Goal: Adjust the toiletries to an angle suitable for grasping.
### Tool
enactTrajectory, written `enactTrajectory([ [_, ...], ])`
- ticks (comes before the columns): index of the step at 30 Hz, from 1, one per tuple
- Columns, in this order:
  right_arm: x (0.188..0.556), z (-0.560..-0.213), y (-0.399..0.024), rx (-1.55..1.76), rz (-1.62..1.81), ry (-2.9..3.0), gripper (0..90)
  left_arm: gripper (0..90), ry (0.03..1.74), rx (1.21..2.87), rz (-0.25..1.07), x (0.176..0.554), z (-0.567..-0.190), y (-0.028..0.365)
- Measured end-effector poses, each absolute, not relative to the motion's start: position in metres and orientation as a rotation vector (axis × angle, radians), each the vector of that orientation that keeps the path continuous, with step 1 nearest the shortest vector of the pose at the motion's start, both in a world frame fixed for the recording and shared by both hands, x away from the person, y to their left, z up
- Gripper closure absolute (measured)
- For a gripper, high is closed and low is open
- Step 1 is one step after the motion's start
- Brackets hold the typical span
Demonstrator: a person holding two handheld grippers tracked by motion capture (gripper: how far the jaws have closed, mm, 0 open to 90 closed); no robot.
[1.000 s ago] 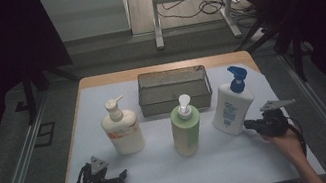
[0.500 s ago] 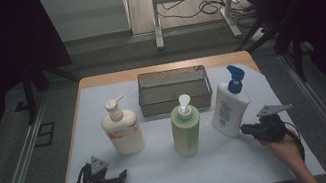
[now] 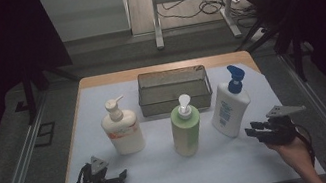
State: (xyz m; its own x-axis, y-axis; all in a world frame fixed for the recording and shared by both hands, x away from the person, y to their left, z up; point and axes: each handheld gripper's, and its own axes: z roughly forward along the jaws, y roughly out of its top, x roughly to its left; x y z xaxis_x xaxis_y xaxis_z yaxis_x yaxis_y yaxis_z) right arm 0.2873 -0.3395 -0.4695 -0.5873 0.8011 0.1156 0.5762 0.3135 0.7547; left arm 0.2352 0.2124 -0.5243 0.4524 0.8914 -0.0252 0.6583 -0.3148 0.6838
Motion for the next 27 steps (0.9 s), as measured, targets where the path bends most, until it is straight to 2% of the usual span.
enactTrajectory([
  [6, 0.281, -0.457, -0.331, 1.221, 1.147, 2.313, 52.0, 12.3, 1.289, 2.077, 0.480, 0.235, -0.524, 0.212],
  [15, 0.279, -0.440, -0.323, 1.198, 1.153, 2.306, 46.8, 12.3, 1.289, 2.076, 0.480, 0.235, -0.524, 0.212],
  [20, 0.282, -0.432, -0.318, 1.194, 1.151, 2.294, 39.1, 12.3, 1.288, 2.078, 0.479, 0.235, -0.524, 0.213],
  [27, 0.287, -0.424, -0.313, 1.203, 1.175, 2.293, 33.6, 12.3, 1.288, 2.078, 0.480, 0.235, -0.524, 0.213],
])
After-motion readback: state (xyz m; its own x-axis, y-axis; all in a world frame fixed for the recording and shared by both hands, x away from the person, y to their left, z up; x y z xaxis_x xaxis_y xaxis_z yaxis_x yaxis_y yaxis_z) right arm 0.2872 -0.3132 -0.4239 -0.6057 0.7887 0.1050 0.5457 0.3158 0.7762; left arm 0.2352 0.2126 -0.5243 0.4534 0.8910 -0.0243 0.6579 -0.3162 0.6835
